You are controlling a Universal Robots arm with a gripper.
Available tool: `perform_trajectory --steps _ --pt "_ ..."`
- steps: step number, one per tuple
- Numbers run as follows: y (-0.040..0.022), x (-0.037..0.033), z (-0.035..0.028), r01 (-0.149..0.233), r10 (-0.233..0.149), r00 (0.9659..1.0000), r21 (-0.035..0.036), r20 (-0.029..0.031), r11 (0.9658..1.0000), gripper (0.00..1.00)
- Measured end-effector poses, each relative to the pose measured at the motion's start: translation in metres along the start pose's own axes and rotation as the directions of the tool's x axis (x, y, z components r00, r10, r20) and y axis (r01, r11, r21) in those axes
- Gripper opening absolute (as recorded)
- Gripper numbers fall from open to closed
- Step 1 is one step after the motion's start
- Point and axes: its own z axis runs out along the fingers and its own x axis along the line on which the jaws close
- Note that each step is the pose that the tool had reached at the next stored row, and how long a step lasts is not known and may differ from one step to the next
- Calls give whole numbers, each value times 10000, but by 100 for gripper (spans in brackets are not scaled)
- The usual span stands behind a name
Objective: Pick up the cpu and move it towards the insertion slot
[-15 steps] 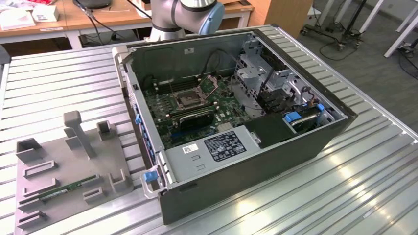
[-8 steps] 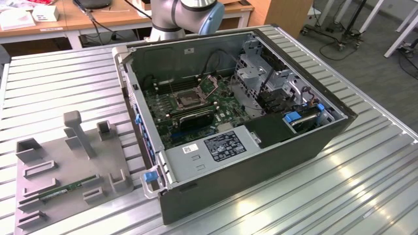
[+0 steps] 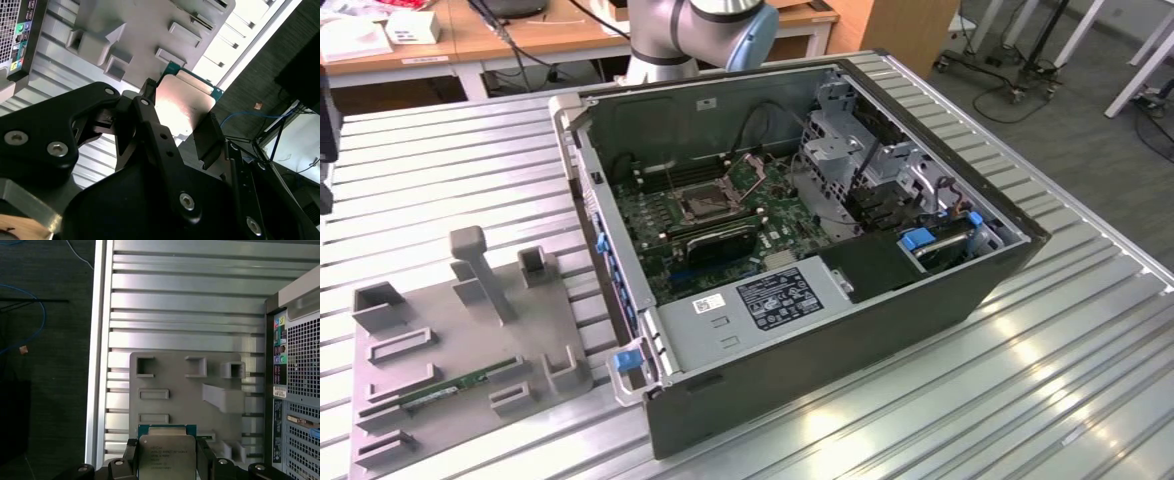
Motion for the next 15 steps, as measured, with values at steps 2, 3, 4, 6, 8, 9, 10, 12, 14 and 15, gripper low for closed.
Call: perform_trajectory --steps 2,3,4,6,8,9,10,12,14,15 --pt "0 -15 0 -1 1 10000 -1 0 10000 55" --pt "0 -23 0 0 0 10000 0 0 10000 55" --pt "-1 -30 0 0 0 10000 0 0 10000 55" --pt "-1 -46 0 0 0 10000 0 0 10000 55" --pt "-1 -61 0 0 0 10000 0 0 10000 55" --pt "-1 -69 0 0 0 10000 0 0 10000 55" --pt "-2 -77 0 0 0 10000 0 0 10000 55" --pt "-2 -94 0 0 0 10000 0 0 10000 55" --pt "-2 -109 0 -1 1 10000 0 -1 10000 55" --pt "-2 -118 0 0 0 10000 0 0 10000 55"
